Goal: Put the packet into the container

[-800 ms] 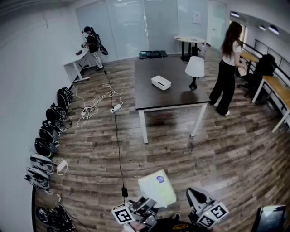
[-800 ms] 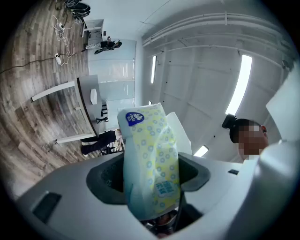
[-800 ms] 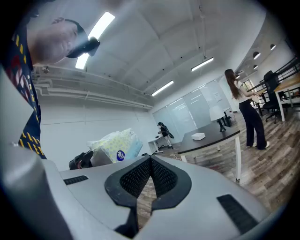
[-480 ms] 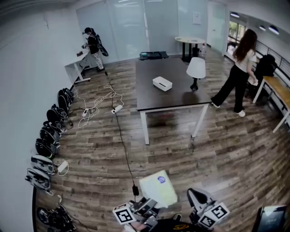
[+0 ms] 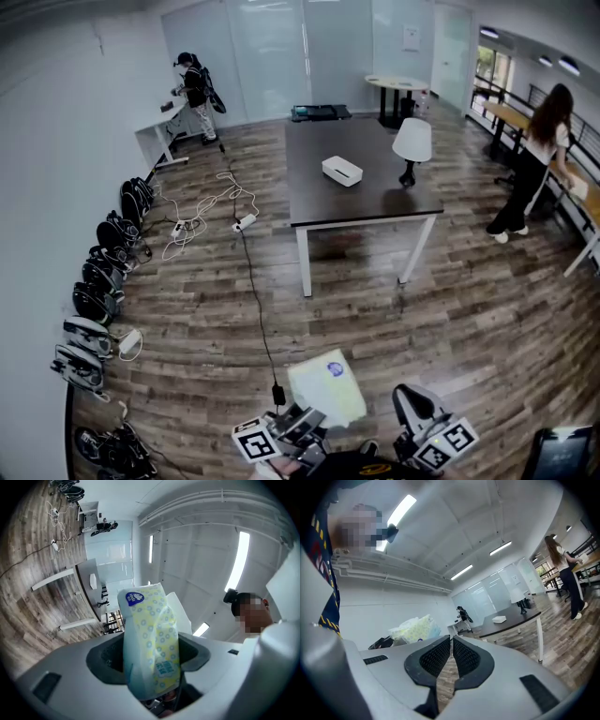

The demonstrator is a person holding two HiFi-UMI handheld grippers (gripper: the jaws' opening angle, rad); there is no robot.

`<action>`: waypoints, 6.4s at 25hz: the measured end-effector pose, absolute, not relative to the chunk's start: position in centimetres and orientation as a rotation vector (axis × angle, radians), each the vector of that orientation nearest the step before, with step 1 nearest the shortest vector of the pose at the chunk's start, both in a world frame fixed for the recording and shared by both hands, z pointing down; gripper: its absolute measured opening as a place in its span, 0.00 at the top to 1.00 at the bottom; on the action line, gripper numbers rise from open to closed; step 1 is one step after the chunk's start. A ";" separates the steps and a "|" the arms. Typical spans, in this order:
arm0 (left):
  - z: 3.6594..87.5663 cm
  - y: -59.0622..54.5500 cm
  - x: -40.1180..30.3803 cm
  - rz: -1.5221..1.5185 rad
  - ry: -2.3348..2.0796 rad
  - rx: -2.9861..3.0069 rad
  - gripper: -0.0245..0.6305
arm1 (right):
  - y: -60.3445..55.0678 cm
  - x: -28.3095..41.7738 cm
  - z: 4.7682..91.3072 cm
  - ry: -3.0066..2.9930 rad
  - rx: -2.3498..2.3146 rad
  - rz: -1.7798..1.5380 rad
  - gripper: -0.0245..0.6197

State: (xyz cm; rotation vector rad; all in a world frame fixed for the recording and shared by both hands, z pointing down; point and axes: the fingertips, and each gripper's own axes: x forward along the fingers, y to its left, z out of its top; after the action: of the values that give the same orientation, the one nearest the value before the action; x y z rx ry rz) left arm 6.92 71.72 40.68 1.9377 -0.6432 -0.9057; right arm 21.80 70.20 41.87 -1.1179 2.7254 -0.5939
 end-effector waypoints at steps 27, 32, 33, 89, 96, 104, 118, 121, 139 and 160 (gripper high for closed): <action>41.4 61.3 0.6 -0.495 -0.908 2.241 0.54 | 60.5 12.0 41.6 2.758 -0.836 -0.705 0.73; 40.9 56.0 1.1 -0.486 -0.940 2.241 0.55 | 55.2 12.0 41.1 2.780 -0.777 -0.712 0.73; 40.8 55.0 1.2 -0.482 -0.950 2.242 0.55 | 54.2 12.0 40.9 2.781 -0.763 -0.718 0.73; 42.9 17.3 -5.2 -0.323 -0.204 2.259 0.55 | 15.5 -2.0 42.8 2.501 -0.447 -1.325 0.38; 43.4 10.8 -3.2 -0.284 -0.228 2.205 0.54 | 8.8 -0.8 43.5 2.509 -0.435 -1.331 0.51; 44.0 1.5 -1.0 -0.288 -0.398 2.221 0.44 | -1.0 4.6 43.1 2.456 -0.533 -1.298 0.55; 38.8 -7.3 0.0 -0.186 -0.787 2.335 0.44 | -10.7 9.2 40.8 3.050 -1.169 -0.136 0.55; 37.0 -8.9 0.1 -0.218 -0.752 2.286 0.44 | -11.5 8.7 40.1 3.132 -1.281 0.376 0.55; 41.5 -20.9 -1.7 -0.262 -0.570 1.791 0.21 | -18.0 4.4 42.0 2.751 -1.532 2.148 0.55; 46.9 -31.3 -3.3 -0.332 -0.217 1.856 0.56 | -22.5 3.9 43.6 3.243 -1.420 0.400 0.48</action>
State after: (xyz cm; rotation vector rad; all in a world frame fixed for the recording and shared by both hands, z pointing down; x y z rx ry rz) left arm -3.28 -31.28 46.94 1.8558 -0.2169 -0.3322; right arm 3.89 -22.47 43.64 -1.4196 3.2426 0.4001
